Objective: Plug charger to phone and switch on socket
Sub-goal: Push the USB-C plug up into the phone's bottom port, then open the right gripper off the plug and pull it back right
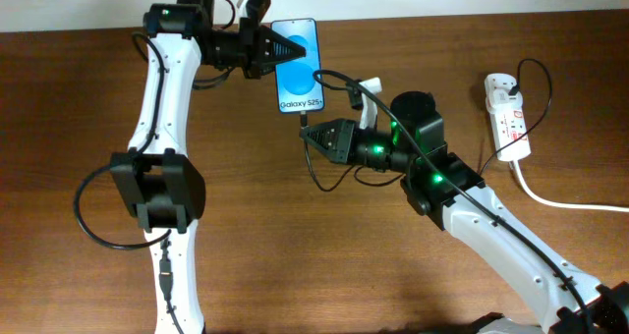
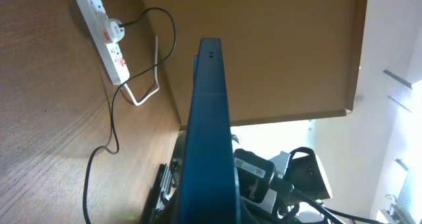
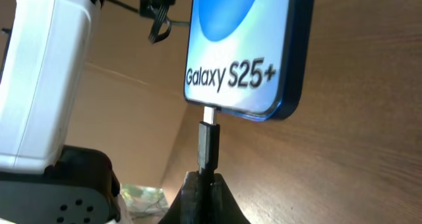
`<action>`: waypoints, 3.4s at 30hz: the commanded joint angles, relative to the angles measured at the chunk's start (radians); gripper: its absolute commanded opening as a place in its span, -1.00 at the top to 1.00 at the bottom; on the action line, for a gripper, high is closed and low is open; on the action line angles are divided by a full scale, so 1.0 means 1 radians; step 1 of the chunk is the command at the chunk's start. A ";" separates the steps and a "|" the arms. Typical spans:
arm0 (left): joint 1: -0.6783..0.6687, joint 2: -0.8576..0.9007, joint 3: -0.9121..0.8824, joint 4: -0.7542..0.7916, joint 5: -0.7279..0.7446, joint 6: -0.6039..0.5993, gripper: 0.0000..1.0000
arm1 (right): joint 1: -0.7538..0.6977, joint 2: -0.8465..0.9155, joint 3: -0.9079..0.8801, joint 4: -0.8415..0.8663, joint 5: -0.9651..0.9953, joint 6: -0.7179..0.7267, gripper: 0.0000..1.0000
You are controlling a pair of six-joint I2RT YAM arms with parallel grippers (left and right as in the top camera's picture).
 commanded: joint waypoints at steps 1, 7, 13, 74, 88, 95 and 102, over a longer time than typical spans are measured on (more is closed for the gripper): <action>0.003 -0.006 0.017 0.000 0.055 -0.010 1.00 | 0.005 0.014 0.000 0.006 0.029 0.012 0.92; 0.003 -0.006 0.017 0.000 0.055 -0.010 1.00 | 0.005 0.017 0.000 0.005 0.012 0.011 0.92; 0.003 -0.006 0.017 0.011 0.055 -0.010 1.00 | 0.005 0.017 0.000 -0.003 -0.017 0.015 0.92; -0.023 -0.006 0.017 -0.035 0.055 -0.009 1.00 | -0.023 0.017 0.000 0.007 0.055 0.003 0.92; -0.032 -0.006 0.017 -0.034 0.053 -0.002 1.00 | -0.028 0.017 0.000 0.023 0.055 0.007 0.92; -0.034 -0.006 0.017 -0.035 0.053 -0.002 1.00 | -0.086 0.018 0.000 0.060 0.039 0.030 0.92; -0.034 -0.006 0.017 -0.035 0.054 -0.002 1.00 | -0.095 0.018 0.000 0.100 0.036 0.034 0.92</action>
